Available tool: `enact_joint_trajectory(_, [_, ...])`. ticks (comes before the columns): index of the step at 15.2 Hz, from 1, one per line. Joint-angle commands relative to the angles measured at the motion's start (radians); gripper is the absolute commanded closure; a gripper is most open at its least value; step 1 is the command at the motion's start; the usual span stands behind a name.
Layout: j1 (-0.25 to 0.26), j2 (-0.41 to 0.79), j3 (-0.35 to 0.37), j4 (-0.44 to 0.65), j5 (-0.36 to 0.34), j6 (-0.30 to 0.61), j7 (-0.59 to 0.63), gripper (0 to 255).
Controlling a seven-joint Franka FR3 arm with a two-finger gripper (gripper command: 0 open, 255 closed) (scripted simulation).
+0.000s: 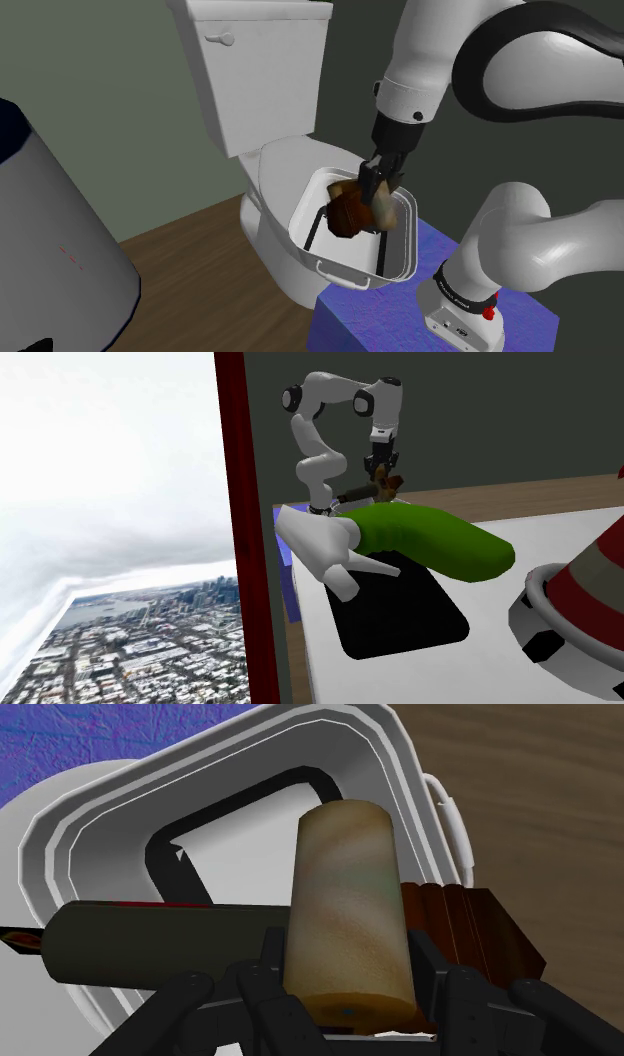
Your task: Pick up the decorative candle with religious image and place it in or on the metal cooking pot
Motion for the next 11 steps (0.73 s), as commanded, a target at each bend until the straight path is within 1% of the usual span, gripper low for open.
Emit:
enact_joint_trajectory(1, [0.002, -0.001, 0.005, -0.027, 0.005, 0.027, -0.003, 255])
enact_joint_trajectory(2, [0.004, -0.004, 0.01, -0.049, 0.01, 0.047, -0.005, 255])
enact_joint_trajectory(10, [0.004, -0.004, 0.01, -0.049, 0.01, 0.047, -0.005, 255])
enact_joint_trajectory(11, [0.004, -0.004, 0.01, -0.049, 0.01, 0.047, -0.005, 0])
